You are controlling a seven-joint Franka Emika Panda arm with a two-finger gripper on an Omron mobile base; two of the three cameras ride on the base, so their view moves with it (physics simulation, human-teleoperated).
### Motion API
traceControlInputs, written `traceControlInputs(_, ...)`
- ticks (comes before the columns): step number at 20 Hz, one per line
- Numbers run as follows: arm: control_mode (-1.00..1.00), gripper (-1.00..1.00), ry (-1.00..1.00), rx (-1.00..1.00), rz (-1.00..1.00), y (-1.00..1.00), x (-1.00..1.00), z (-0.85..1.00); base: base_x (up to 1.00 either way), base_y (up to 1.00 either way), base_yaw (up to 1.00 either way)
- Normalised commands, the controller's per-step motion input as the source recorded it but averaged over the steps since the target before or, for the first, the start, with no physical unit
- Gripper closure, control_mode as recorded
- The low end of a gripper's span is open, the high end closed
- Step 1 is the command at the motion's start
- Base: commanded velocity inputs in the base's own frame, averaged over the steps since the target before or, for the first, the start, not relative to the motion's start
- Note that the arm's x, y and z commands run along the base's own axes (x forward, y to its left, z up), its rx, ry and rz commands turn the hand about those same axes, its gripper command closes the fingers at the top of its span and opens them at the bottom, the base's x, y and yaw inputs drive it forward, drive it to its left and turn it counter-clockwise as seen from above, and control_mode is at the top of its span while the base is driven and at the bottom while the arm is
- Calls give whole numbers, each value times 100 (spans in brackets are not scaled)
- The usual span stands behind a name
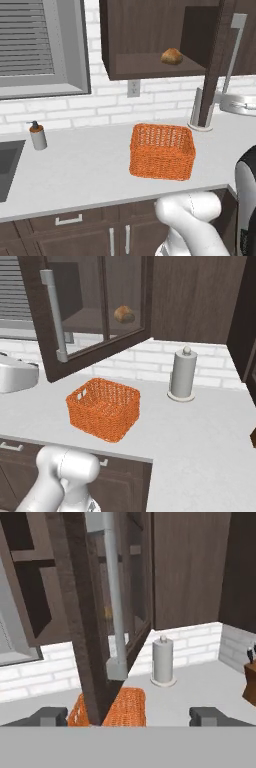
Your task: Open the cabinet, pick up the bread from the cabinet and place it in the basket. Then move the basket to the dining counter.
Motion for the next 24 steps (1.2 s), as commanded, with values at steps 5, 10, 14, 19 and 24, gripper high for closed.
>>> traceControlInputs(5,-100,-100,26,0,-19,100,77,-10,0,0,0)
traceControlInputs(10,-100,-100,37,5,-16,99,97,-2,0,0,0)
traceControlInputs(14,-100,-100,18,13,-12,62,99,-6,0,0,0)
traceControlInputs(19,-100,-100,-18,19,-15,17,100,-38,0,0,0)
traceControlInputs(24,-100,-100,-41,13,-34,0,100,-33,0,0,0)
